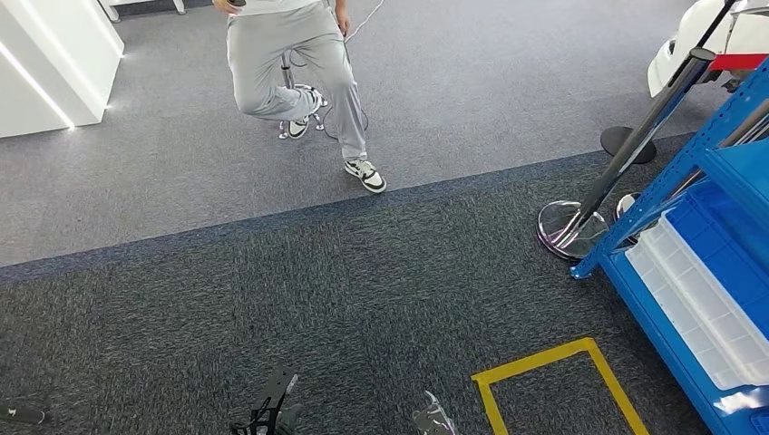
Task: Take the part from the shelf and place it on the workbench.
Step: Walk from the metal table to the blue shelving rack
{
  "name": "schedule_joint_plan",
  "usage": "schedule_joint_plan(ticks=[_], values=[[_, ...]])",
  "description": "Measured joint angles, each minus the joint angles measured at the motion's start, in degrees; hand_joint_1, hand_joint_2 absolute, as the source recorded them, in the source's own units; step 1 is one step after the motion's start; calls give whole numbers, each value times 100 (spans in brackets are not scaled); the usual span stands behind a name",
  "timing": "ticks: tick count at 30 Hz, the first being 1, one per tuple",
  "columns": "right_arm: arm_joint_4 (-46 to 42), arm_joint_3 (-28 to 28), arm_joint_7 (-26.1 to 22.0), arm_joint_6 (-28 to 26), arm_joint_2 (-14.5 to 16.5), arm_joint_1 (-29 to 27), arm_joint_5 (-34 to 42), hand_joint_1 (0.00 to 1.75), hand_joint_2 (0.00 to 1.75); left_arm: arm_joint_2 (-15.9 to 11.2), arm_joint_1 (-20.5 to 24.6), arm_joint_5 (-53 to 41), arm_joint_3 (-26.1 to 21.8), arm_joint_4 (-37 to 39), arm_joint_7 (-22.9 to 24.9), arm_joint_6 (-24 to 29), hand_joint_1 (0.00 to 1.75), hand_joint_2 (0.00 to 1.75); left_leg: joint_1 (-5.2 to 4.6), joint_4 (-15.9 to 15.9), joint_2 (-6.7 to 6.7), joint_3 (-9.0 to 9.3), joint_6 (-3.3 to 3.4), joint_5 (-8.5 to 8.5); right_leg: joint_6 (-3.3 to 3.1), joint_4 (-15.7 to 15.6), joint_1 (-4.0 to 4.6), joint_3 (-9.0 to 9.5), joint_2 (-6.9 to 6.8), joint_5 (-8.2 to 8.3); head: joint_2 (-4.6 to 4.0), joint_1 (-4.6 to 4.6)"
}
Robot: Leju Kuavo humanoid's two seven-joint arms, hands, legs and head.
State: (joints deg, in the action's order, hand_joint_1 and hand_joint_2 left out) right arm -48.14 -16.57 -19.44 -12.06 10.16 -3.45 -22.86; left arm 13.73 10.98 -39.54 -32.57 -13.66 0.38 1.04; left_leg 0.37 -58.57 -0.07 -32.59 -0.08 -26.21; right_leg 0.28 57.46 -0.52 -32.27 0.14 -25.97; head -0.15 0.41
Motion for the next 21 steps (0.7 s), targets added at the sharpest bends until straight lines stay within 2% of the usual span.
schedule_joint_plan(ticks=[2,4,5,6,7,9,10,11,14,16,17,19,20,21], values=[[-1,0,-1,7,11,5,-4,0,0,0,0,0,0,0,-2,-4,0,0,18,-487,0,-214,-44,-300,-67,-31,-12,14,-20,15,0,-22],[1,0,0,12,15,4,-7,0,0,0,-12,0,0,1,-3,-7,0,0,25,-1291,1,-589,-75,-669,-91,-27,4,8,-34,8,0,-40],[3,0,1,15,15,2,-7,0,0,-1,-22,0,0,1,-3,-8,0,0,27,-1562,3,-720,-83,-743,-95,-23,12,9,-39,5,0,-41],[4,0,2,18,16,1,-7,0,0,-1,-32,0,0,1,-3,-8,0,0,28,-1618,4,-751,-83,-700,-95,-18,17,11,-41,2,0,-41],[4,0,2,19,17,2,-7,0,0,-2,-37,0,0,0,-3,-8,0,0,28,-1417,6,-658,-77,-542,-90,-11,19,18,-42,-4,0,-42],[4,0,2,19,21,5,-7,0,0,-2,-32,0,-1,0,-3,-8,0,0,23,-597,29,-259,-50,-152,-63,11,27,33,-43,-27,0,-41],[4,1,2,20,22,6,-8,0,0,-2,-24,0,-1,0,-3,-8,0,0,13,-253,39,-94,-24,-30,-40,27,37,33,-44,-41,0,-40],[4,1,2,20,23,7,-8,0,0,-2,-19,0,-2,0,-3,-8,0,0,3,-50,46,-1,4,20,-15,39,46,28,-47,-49,0,-37],[3,2,2,23,24,10,-10,0,0,-2,-25,0,-2,0,-3,-7,0,0,-14,34,25,12,102,39,71,50,38,15,-58,-55,0,-33],[1,2,4,24,22,13,-12,0,0,-2,-19,0,-4,0,-4,-6,0,0,-3,80,17,24,178,73,131,249,24,-68,-48,-208,0,-21],[0,2,7,25,21,13,-13,0,0,-2,-14,0,-6,0,-5,-5,0,0,2,97,16,27,207,87,155,528,17,-196,-40,-378,0,-11],[1,2,16,31,18,10,-14,0,0,-2,-10,-1,-10,0,-5,-5,0,0,-12,98,12,14,229,91,186,1305,15,-576,-35,-749,0,3],[2,2,21,36,16,9,-15,0,0,-2,-14,-2,-12,0,-5,-5,0,0,-20,96,7,10,232,91,192,1601,14,-730,-35,-831,0,3],[2,2,25,43,15,8,-18,0,0,-2,-18,-3,-14,0,-5,-7,0,0,-25,93,-1,10,232,90,189,1686,15,-788,-35,-791,0,3]])
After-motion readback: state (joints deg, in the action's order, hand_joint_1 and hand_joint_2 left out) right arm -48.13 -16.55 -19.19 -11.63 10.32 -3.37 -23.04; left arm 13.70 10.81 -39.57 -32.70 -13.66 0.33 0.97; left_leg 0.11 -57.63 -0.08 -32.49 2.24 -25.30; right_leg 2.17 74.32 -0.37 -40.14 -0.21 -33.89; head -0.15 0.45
